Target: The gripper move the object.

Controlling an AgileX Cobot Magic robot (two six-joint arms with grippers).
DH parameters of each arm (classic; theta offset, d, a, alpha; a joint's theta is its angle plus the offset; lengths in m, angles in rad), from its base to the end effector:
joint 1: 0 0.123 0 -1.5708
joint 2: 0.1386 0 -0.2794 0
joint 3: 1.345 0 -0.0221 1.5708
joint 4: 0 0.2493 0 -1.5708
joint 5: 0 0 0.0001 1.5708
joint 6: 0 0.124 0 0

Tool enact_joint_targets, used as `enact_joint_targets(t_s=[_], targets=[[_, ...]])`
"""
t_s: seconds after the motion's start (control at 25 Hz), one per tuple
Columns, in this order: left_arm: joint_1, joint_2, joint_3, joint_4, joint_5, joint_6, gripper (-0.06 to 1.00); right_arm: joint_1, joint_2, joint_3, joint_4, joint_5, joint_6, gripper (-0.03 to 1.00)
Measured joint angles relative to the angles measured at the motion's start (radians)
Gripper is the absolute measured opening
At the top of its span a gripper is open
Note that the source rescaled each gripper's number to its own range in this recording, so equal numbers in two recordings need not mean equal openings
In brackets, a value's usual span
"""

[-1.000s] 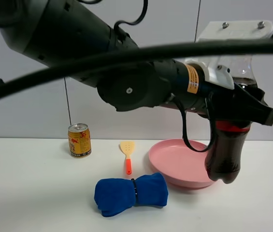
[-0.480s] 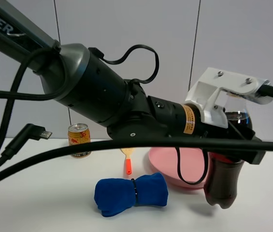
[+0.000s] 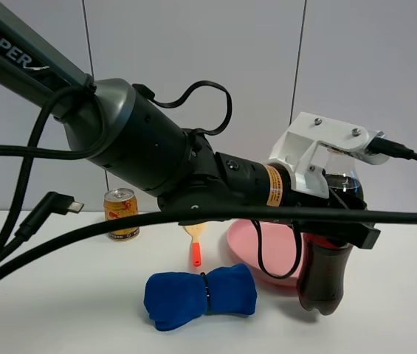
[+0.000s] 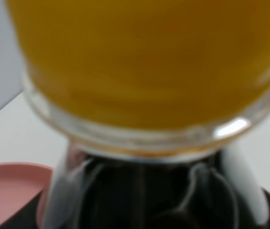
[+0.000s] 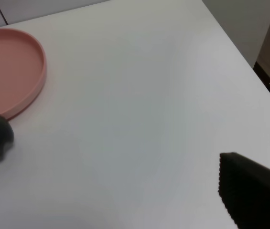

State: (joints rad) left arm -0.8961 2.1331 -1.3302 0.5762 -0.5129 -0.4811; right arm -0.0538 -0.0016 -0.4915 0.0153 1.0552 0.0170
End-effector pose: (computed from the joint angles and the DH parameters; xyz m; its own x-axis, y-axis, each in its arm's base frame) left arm 0.2851 -0.4094 0.1572 -0.1381 0.2252 -0.9645 0.9185 0.3935 -0.0397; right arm 0.0299 0.0000 0.2595 -0.4554 0.0491 -0.8889 0.0531 0.9982 0.0279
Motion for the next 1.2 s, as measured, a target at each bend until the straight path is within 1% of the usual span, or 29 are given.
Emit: enact_joint_targets(t_s=[0.48,0.6,0.68,0.76,0.84,0.96,1.12,1.2], targets=[[0.0,0.024,0.0,0.0,-0.001,0.01,0.01,0.0,0.0,0.0,0.0,0.0,0.0,1.0],[0.0,0.03,0.0,0.0,-0.006,0.011,0.04,0.0,0.0,0.0,0.0,0.0,0.0,1.0],[0.0,0.027,-0.005,-0.002,-0.043,0.011,0.16,0.0,0.0,0.0,0.0,0.0,0.0,1.0],[-0.001,0.021,-0.008,-0.005,-0.061,0.011,0.35,0.0,0.0,0.0,0.0,0.0,0.0,1.0],[-0.001,0.021,-0.008,-0.005,-0.061,0.011,0.51,0.0,0.0,0.0,0.0,0.0,0.0,1.0],[-0.001,0.021,-0.008,-0.005,-0.06,0.011,0.58,0.0,0.0,0.0,0.0,0.0,0.0,1.0],[-0.004,0.02,-0.008,-0.005,-0.06,0.008,0.63,0.0,0.0,0.0,0.0,0.0,0.0,1.0],[-0.013,0.015,-0.008,-0.005,-0.054,0.008,0.7,0.0,0.0,0.0,0.0,0.0,0.0,1.0]])
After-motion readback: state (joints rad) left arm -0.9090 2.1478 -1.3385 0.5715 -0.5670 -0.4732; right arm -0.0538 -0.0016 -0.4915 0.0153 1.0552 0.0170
